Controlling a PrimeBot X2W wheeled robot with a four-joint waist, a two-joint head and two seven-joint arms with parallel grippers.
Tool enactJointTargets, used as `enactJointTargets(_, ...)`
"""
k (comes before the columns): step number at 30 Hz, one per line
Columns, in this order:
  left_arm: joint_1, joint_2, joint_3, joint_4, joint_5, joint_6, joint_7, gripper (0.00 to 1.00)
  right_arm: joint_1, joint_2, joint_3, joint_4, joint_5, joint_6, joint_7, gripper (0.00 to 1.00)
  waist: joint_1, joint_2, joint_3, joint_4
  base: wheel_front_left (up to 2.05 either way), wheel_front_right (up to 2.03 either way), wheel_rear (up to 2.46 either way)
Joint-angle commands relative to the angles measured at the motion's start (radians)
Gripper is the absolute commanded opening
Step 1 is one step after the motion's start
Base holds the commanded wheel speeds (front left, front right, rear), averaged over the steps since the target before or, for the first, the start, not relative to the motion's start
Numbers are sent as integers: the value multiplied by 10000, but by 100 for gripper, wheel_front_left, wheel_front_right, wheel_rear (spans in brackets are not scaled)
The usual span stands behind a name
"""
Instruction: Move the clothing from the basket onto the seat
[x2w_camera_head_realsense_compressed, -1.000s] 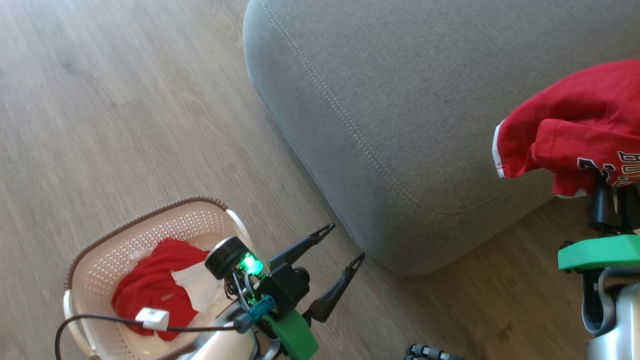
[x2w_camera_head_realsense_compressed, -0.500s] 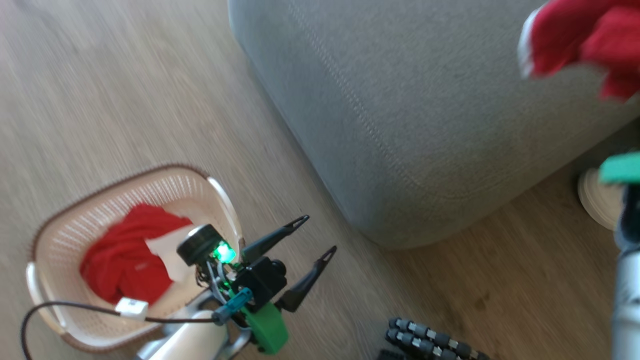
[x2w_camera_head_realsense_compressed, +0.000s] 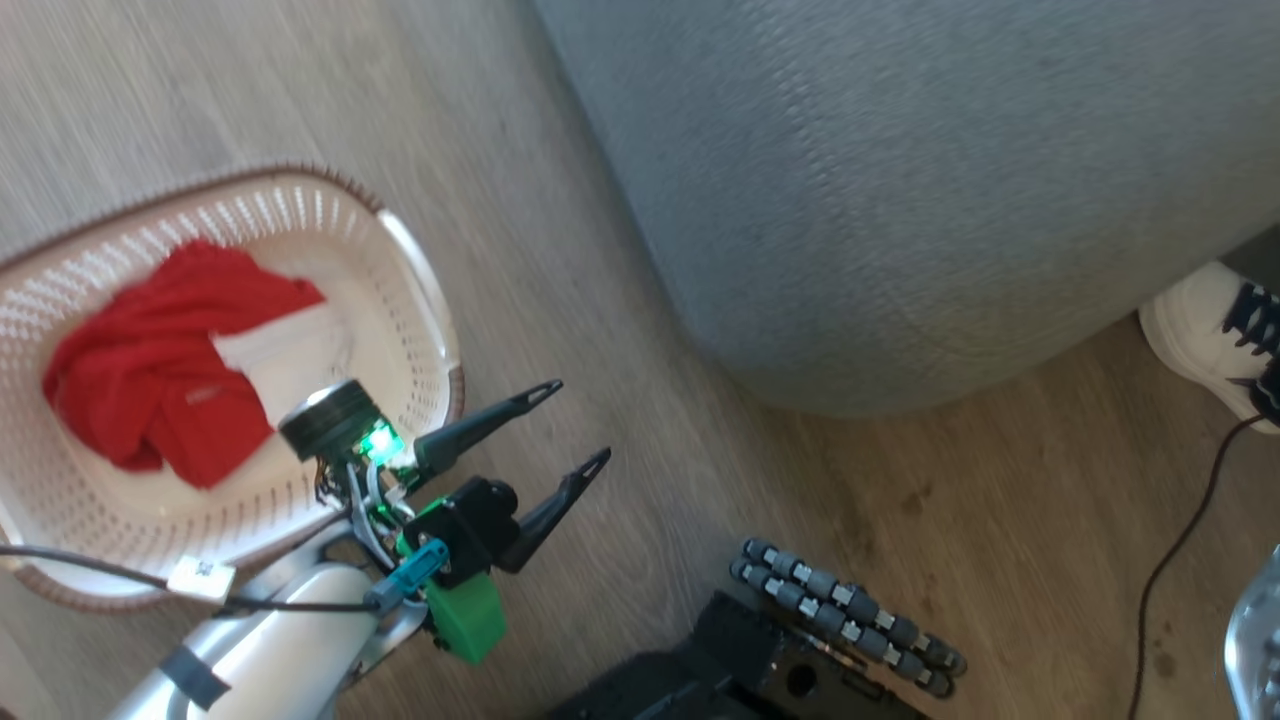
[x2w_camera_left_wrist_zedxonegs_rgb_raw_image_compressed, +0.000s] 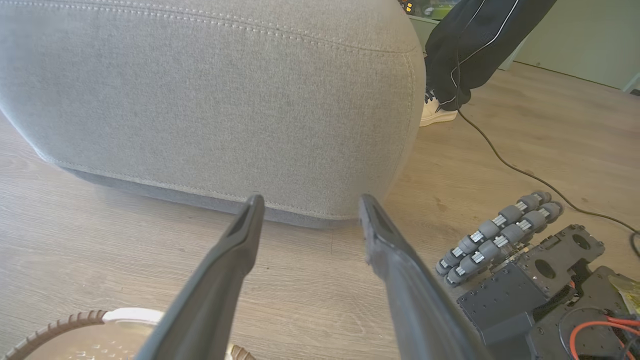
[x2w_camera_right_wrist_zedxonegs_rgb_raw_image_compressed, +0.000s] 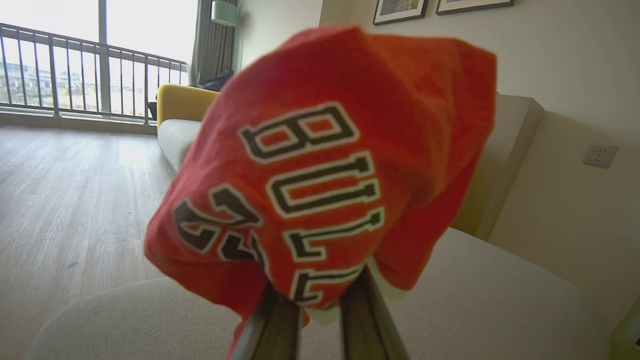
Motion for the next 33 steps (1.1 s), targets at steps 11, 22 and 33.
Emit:
enactJointTargets(11, -619, -109, 121, -410, 131, -2, -51, 100, -2213, -1162, 308, 4095, -393, -2, -65, 0, -4, 0, 1214, 1067, 0, 0, 0)
enactJointTargets(22, -820, -281, 56, -485, 147, -5, -51, 100, -2511, -1405, 541, 5917, -630, -2, -65, 0, -4, 0, 1228, 1359, 0, 0, 0)
enactJointTargets(33, -858, -323, 284, -393, 118, -1, -51, 100, -2671, -1482, 808, 6603, -739, -2, -65, 100, -4, 0, 979, 1324, 0, 0, 0)
